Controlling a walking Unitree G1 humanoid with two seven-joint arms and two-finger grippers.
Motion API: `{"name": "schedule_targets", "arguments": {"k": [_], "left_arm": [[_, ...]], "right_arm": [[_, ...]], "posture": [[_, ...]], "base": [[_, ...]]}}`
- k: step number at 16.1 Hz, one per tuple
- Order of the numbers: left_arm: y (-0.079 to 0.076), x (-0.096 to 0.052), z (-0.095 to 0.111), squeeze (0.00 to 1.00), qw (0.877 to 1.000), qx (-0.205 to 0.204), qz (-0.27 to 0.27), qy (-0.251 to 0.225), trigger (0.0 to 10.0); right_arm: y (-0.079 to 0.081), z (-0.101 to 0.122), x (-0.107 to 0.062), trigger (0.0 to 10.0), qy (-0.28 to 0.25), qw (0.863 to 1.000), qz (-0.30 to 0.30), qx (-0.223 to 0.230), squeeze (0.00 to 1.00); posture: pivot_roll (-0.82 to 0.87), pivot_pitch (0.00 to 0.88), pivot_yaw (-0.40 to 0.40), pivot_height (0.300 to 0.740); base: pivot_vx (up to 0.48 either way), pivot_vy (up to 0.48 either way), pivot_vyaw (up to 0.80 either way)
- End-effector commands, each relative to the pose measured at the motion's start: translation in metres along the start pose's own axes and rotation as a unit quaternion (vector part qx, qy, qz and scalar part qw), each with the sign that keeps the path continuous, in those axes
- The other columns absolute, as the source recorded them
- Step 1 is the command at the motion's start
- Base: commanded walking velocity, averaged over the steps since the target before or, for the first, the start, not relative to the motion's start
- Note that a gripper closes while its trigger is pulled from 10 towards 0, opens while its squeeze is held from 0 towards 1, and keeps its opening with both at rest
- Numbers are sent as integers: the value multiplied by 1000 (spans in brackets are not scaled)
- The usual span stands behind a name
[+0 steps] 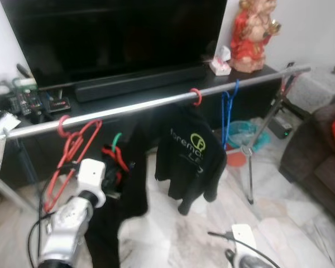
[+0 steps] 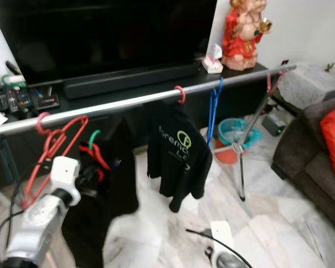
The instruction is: Hang hanger
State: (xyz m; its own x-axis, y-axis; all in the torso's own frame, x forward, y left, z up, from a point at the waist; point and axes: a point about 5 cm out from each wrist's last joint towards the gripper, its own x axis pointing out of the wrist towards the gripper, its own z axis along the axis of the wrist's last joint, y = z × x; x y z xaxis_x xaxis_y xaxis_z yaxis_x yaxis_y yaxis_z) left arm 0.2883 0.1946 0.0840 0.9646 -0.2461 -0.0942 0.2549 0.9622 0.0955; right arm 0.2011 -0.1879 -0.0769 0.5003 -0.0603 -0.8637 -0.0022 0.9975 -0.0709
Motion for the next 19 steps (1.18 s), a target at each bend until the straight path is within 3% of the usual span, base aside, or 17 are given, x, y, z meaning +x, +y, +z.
{"name": "schedule_targets", "arguments": {"k": [1, 8, 16, 19], "left_arm": [[-7, 6, 14, 0, 999, 7, -19, -28, 10000], [-11, 8, 16, 0, 999, 8, -34, -34, 10000], [-14, 11, 19, 0, 999, 30, -30, -18, 10000], [-14, 18, 29, 0, 999, 17, -13, -29, 10000]], "right_arm": [[-7, -2, 0, 10000, 0, 1000, -9, 2, 0], [-6, -1, 0, 10000, -2, 1000, -7, 1, 0], [-6, -1, 0, 10000, -4, 1000, -6, 1, 0], [-7, 0, -1, 10000, -8, 1000, -5, 5, 0]], "posture": [[69, 0, -41, 740], [69, 0, -40, 740], [66, 0, -36, 740], [66, 0, -37, 740]], "base": [[345, 0, 0], [336, 0, 0], [0, 0, 0], [0, 0, 0]]}}
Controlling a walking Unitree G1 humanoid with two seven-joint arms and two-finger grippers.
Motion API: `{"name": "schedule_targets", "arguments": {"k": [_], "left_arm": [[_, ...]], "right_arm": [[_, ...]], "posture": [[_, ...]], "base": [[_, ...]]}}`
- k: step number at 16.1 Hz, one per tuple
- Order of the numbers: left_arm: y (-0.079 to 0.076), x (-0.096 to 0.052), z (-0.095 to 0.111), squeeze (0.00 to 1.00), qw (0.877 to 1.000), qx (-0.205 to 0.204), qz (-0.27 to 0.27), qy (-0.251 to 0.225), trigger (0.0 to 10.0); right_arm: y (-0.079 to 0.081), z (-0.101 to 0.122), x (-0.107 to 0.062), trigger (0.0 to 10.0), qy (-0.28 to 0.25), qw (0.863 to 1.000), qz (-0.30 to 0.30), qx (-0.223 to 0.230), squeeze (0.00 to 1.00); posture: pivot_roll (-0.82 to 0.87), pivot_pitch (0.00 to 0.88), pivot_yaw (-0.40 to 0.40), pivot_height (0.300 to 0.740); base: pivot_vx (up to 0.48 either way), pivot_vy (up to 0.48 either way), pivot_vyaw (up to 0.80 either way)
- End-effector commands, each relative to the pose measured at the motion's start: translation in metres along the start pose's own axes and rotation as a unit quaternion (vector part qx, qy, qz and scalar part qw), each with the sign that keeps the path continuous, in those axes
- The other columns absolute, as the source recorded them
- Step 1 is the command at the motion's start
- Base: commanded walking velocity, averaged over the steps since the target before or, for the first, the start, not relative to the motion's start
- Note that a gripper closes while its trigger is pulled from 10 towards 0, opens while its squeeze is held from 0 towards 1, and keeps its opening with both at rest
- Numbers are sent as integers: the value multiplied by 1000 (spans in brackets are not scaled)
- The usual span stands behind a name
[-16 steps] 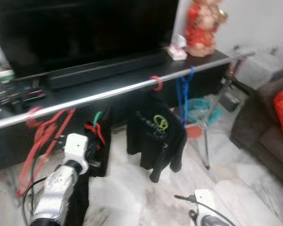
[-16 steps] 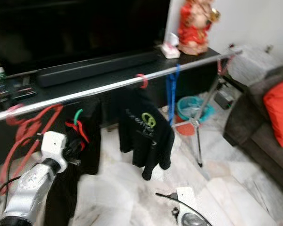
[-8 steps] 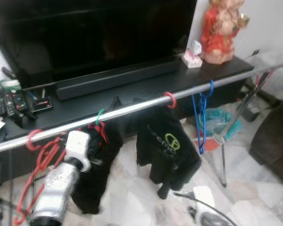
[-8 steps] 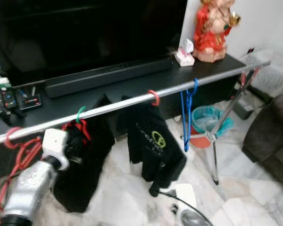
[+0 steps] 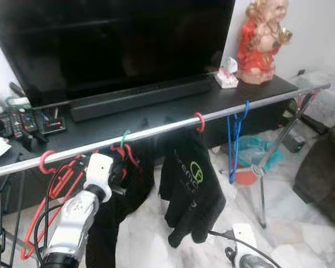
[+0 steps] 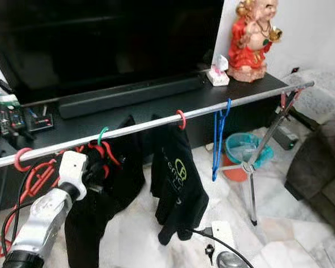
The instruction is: Hang hanger
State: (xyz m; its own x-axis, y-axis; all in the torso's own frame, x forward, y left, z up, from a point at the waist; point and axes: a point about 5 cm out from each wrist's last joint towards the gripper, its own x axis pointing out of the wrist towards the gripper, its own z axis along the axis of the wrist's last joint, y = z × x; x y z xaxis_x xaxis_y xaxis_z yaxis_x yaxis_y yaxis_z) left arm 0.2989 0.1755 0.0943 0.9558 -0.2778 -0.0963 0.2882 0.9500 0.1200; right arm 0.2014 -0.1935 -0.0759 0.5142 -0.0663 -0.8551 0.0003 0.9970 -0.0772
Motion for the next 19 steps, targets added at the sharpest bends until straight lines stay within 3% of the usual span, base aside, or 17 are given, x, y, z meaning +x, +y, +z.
{"name": "schedule_targets", "arguments": {"k": [1, 17, 18, 19], "left_arm": [[1, 7, 18, 0, 1000, 12, 9, -24, 10000], [1, 7, 18, 0, 1000, 12, 9, -24, 10000], [5, 35, 24, 0, 995, -3, 96, 17, 10000], [8, 44, 27, 0, 990, -13, 134, 35, 10000]], "right_arm": [[-1, -1, 0, 10000, 0, 1000, -1, 6, 0], [-1, -1, 0, 10000, 0, 1000, -1, 6, 0], [-2, -1, 0, 10000, 0, 1000, -2, 5, 0], [-2, -1, 0, 10000, 0, 1000, -2, 4, 0]], "posture": [[63, 0, -36, 740], [63, 0, -36, 740], [60, 0, -45, 740], [61, 0, -45, 740]], "base": [[0, 0, 0], [0, 0, 0], [0, 0, 0], [0, 0, 0]]}}
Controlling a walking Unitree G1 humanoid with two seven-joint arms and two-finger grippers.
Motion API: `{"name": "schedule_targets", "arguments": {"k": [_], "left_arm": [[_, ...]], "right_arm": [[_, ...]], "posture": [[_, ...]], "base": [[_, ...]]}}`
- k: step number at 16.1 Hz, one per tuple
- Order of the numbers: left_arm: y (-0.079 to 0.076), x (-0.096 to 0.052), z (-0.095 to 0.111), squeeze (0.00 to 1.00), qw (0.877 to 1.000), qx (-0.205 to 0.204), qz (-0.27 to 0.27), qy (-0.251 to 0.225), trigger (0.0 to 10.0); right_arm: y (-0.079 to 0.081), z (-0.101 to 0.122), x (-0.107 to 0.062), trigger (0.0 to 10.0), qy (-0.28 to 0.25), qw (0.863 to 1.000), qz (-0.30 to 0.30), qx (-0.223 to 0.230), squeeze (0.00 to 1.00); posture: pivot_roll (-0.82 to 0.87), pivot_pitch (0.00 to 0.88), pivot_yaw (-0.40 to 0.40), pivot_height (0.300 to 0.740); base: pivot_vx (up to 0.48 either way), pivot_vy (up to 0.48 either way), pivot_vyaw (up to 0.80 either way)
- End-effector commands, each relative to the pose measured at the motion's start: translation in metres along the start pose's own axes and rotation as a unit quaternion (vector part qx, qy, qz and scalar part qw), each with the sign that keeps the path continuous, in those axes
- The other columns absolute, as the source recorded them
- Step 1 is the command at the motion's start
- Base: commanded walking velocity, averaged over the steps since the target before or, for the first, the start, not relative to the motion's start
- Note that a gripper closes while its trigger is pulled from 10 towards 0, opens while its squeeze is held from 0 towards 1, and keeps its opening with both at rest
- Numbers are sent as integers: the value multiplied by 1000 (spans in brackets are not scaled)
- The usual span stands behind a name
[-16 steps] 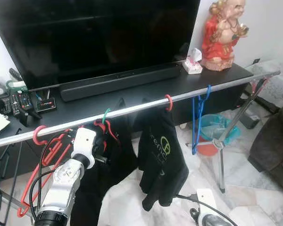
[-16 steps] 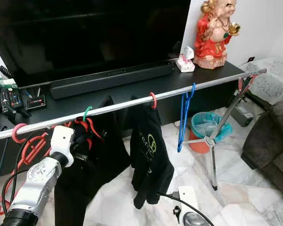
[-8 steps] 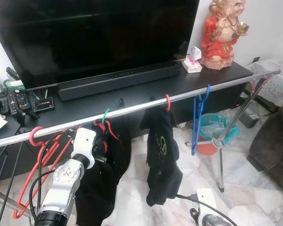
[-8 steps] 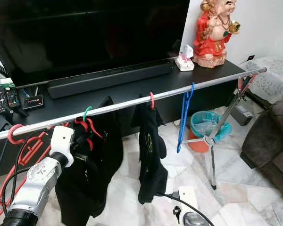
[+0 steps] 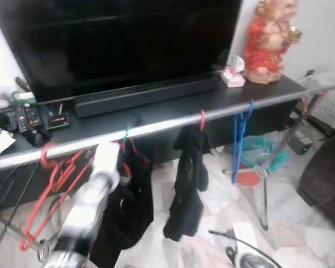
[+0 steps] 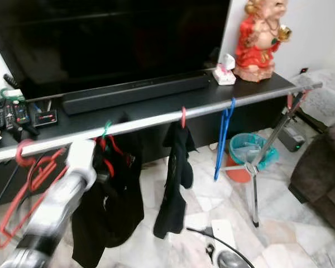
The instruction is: Hang hanger
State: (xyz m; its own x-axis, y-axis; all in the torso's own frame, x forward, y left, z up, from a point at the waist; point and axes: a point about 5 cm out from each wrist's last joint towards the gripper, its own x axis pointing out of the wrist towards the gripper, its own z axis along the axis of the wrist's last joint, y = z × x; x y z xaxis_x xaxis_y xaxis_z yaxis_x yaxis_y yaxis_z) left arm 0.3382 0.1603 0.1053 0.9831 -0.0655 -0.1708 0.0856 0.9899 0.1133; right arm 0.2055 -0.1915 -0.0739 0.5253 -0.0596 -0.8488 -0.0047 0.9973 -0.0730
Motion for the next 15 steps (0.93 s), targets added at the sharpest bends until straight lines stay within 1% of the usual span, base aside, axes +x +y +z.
{"name": "schedule_targets", "arguments": {"k": [1, 3, 4, 7, 11, 13, 15], "left_arm": [[12, 3, 10, 0, 999, 3, 38, -12, 10000], [19, 2, 9, 0, 999, 1, 52, -8, 10000], [20, 2, 8, 0, 998, -4, 55, -7, 10000], [17, 6, 9, 0, 998, 1, 58, 6, 10000], [17, 2, 4, 0, 998, 17, 42, 41, 10000], [20, -2, -3, 0, 996, 22, 39, 81, 10000], [19, -7, -5, 0, 995, 23, 22, 99, 10000]], "right_arm": [[-4, -5, -1, 10000, 7, 1000, -5, 4, 0], [-4, -5, -1, 10000, 6, 1000, -5, 5, 0], [-4, -5, -1, 10000, 6, 1000, -5, 4, 0], [-3, -5, 0, 10000, 6, 1000, -5, 5, 0], [-3, -5, 0, 10000, 7, 1000, -4, 5, 0], [-2, -5, 0, 10000, 7, 1000, -4, 6, 0], [-2, -5, 0, 10000, 7, 1000, -4, 5, 0]], "posture": [[61, 0, -45, 740], [62, 0, -45, 740], [60, 0, -44, 740], [57, 0, -41, 740], [64, 0, -39, 740], [63, 0, -38, 740], [66, 0, -39, 740]], "base": [[0, 0, 0], [0, 0, 0], [0, 0, 0], [0, 0, 0], [0, 0, 0], [0, 0, 0], [0, 0, 0]]}}
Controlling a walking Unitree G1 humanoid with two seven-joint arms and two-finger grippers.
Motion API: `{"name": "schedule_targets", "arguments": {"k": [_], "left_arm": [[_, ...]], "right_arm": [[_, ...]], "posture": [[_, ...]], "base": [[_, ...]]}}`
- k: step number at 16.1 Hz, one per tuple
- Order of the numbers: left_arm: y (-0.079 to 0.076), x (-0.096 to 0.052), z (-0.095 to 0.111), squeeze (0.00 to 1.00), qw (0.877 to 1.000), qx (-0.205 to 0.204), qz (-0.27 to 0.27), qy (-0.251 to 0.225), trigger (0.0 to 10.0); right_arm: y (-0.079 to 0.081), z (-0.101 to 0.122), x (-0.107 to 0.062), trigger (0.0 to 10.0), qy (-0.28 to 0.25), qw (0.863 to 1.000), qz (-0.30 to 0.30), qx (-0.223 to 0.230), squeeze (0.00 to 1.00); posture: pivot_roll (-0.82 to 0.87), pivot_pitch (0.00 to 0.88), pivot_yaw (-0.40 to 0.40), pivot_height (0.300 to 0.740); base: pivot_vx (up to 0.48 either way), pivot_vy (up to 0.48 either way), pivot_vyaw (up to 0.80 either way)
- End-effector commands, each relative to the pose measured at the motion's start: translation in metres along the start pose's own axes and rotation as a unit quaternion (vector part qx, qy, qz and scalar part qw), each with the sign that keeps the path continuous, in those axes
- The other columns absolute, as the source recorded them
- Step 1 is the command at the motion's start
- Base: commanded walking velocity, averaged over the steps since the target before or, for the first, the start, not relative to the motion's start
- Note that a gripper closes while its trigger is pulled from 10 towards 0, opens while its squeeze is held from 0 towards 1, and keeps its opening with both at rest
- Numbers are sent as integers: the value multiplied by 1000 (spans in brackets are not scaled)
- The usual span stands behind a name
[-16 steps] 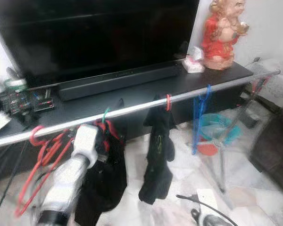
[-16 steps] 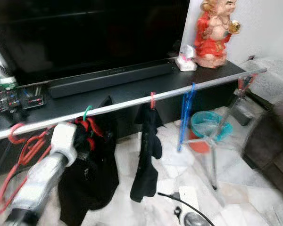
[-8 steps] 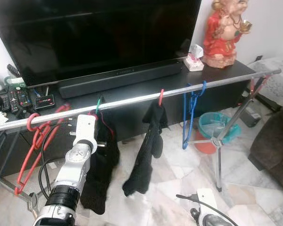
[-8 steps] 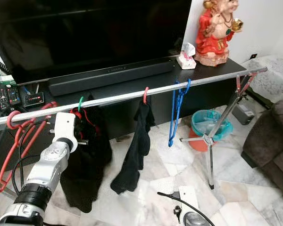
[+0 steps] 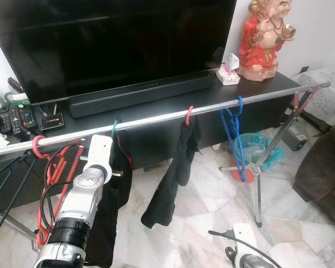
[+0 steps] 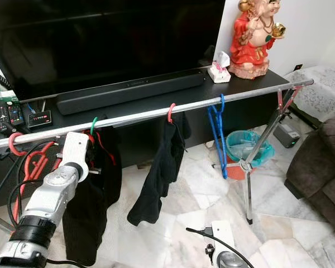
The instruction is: Hang hanger
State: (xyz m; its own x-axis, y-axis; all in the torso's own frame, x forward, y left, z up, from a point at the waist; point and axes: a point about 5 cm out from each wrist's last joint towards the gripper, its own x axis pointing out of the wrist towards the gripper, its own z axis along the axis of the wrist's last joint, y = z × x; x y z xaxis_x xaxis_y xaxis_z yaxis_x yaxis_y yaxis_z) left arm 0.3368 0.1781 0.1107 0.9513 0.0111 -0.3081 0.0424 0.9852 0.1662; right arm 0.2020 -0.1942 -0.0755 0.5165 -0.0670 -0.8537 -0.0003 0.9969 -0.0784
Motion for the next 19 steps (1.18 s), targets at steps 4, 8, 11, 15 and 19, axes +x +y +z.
{"name": "schedule_targets", "arguments": {"k": [4, 8, 11, 15, 19], "left_arm": [[4, -15, -8, 0, 999, 10, -29, 37, 10000], [5, -25, -12, 1000, 998, -8, -48, 30, 10000], [2, -29, -9, 1000, 998, -14, -61, 29, 10000], [2, -39, 7, 1000, 996, -15, -90, -16, 10000], [9, -72, 12, 1000, 986, -20, -161, -42, 10000]], "right_arm": [[1, -1, 0, 10000, 1, 1000, 1, 5, 0], [1, 0, 0, 10000, 2, 1000, 1, 5, 0], [0, 0, 0, 10000, 1, 1000, 1, 5, 0], [0, 0, 0, 10000, 0, 1000, 1, 6, 0], [0, 0, 0, 10000, -1, 1000, 2, 5, 0]], "posture": [[71, 0, -37, 740], [74, 0, -37, 740], [72, 0, -38, 740], [73, 0, -38, 740], [78, 0, -38, 740]], "base": [[0, 0, 0], [0, 0, 0], [0, 0, 0], [0, 0, 0], [0, 0, 0]]}}
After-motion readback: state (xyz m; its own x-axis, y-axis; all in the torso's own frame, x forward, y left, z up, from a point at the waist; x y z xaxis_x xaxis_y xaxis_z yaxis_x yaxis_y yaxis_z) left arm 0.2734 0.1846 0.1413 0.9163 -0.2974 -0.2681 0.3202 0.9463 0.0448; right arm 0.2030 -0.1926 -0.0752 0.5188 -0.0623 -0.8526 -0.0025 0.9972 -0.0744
